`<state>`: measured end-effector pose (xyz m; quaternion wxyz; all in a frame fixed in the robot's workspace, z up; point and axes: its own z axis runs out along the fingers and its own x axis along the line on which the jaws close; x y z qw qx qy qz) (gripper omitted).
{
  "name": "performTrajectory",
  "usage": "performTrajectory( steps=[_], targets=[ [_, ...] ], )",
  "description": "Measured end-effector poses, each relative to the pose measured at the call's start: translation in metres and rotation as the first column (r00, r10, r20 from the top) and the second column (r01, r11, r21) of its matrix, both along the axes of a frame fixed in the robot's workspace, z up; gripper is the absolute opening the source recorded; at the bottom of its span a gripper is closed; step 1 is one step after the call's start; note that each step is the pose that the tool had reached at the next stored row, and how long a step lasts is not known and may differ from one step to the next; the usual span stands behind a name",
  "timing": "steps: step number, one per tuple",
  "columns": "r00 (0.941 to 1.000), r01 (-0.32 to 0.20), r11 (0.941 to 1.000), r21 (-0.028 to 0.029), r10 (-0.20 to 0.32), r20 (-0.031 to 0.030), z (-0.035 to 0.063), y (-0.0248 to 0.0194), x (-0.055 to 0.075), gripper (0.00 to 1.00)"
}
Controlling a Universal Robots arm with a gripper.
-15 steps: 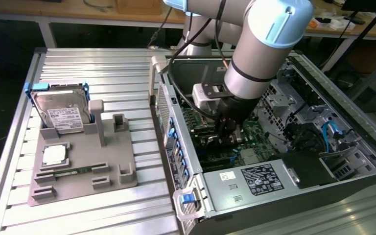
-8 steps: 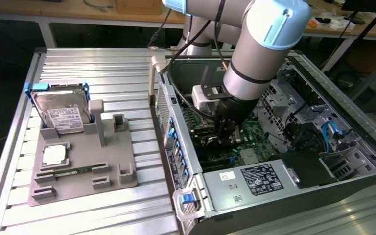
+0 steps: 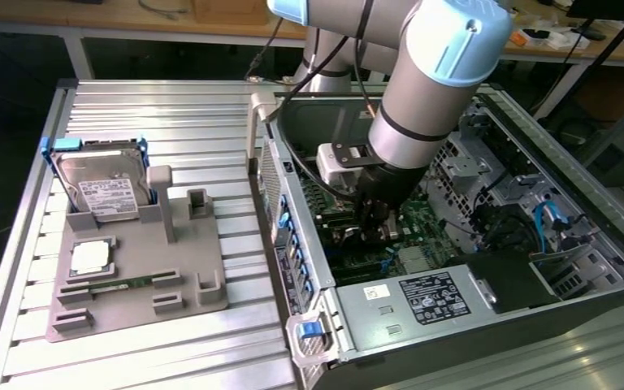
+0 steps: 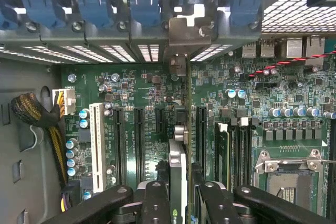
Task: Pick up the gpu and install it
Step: 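Insert the gpu into the slot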
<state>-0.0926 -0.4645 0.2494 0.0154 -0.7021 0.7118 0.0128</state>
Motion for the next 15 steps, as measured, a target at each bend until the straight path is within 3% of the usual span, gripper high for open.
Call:
performTrajectory(
  steps=[4, 6, 8, 15],
  targets=[
    [1.0000, 0.000, 1.0000, 0.0001, 0.000, 0.0001, -0.0001, 0.0000, 0.0000, 0.27],
    [1.0000, 0.000, 1.0000, 0.0038, 0.000, 0.0018, -0.0016, 0.0004, 0.0000, 0.28],
    [1.0000, 0.000, 1.0000, 0.0002, 0.000, 0.0002, 0.0002, 0.0000, -0.0001, 0.34],
    [1.0000, 0.000, 1.0000, 0.0003, 0.000, 0.0015, 0.0083, 0.0000, 0.0000, 0.34]
  ],
)
